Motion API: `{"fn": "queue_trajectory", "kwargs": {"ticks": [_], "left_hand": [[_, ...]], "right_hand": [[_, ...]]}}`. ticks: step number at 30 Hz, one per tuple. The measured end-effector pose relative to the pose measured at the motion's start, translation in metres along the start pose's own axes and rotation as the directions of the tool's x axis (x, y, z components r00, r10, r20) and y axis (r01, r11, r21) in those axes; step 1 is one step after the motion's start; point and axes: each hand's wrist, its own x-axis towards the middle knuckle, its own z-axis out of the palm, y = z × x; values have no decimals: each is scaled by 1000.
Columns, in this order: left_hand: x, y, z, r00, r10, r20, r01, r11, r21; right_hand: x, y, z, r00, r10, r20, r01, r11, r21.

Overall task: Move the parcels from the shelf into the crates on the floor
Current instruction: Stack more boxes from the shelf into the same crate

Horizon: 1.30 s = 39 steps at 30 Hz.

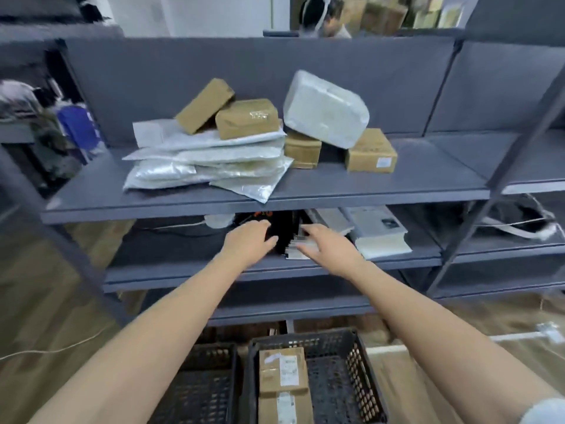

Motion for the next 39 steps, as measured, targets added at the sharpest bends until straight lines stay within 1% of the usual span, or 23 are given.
{"fn": "queue_trajectory", "kwargs": {"ticks": [3, 5, 7, 10, 17, 20, 23, 25, 26, 28, 30, 31, 33, 35, 37, 39], "left_hand": [[3, 11, -62, 992, 3, -129, -9, 999, -42], [5, 16, -90, 979, -1, -203, -16, 997, -81], [8, 18, -110, 970, 5, -244, -23, 997, -72], [16, 14, -128, 965, -19, -262, 0, 997, -71], [68, -22, -145, 945, -85, -317, 55, 993, -101], [97, -43, -155, 927, -130, -352, 73, 983, -170], [130, -69, -160, 925, -180, -336, 87, 957, -276], [150, -83, -161, 930, -215, -299, 100, 929, -357], [159, -88, -161, 933, -231, -277, 107, 910, -400], [175, -93, -159, 934, -272, -232, 121, 852, -510], [189, -96, -157, 933, -317, -168, 149, 768, -623], [196, -97, -156, 934, -327, -141, 158, 736, -658], [208, -100, -153, 936, -337, -102, 183, 712, -678], [216, -103, -151, 930, -358, -82, 212, 705, -677], [224, -105, -149, 928, -368, -64, 230, 697, -679], [227, -103, -148, 927, -369, -67, 232, 704, -672]], "right_hand": [[2, -19, -58, 991, -23, -134, 25, 1000, 8], [4, -29, -87, 976, -16, -217, 25, 999, 36], [8, -36, -107, 959, -5, -284, 27, 997, 75], [19, -42, -120, 934, -14, -358, 54, 993, 103], [78, -48, -125, 933, -28, -359, 68, 993, 99], [120, -51, -133, 939, -8, -345, 48, 993, 109], [160, -55, -135, 946, 23, -324, 26, 989, 148], [184, -57, -133, 952, 24, -304, 23, 988, 152], [194, -58, -132, 953, 39, -301, 18, 983, 184], [214, -59, -130, 947, 142, -289, -28, 931, 365], [233, -59, -130, 924, 284, -254, -97, 820, 565], [242, -59, -130, 917, 326, -231, -123, 780, 613], [254, -57, -130, 915, 352, -197, -154, 758, 634], [263, -56, -130, 916, 350, -197, -160, 768, 620], [270, -56, -128, 917, 336, -214, -152, 791, 593], [272, -57, -126, 924, 293, -244, -131, 845, 519]]}}
